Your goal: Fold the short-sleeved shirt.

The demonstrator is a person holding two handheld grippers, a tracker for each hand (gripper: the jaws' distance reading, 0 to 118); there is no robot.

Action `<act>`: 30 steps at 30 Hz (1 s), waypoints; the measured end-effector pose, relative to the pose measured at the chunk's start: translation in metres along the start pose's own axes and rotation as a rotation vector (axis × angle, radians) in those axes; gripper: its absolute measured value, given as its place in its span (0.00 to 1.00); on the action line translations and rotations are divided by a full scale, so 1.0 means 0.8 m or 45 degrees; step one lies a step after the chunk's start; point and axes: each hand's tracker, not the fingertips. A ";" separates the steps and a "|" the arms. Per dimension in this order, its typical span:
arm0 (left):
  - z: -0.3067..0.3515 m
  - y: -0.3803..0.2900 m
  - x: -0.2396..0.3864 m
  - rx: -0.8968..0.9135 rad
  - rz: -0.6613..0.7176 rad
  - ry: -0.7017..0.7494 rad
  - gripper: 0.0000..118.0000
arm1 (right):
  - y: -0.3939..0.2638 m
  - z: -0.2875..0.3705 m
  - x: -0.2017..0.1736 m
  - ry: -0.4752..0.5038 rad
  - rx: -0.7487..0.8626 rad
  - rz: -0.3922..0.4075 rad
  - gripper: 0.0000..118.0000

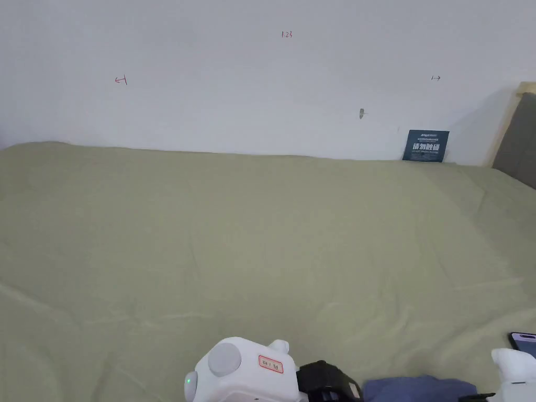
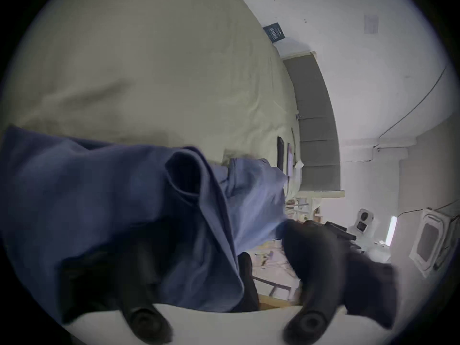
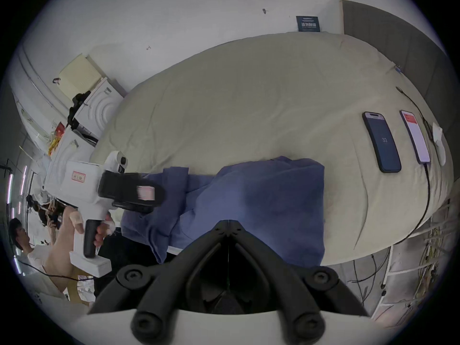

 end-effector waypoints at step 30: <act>-0.036 -0.069 -0.071 0.053 -0.072 -0.076 0.00 | -0.002 0.018 -0.024 -0.012 0.024 0.090 0.00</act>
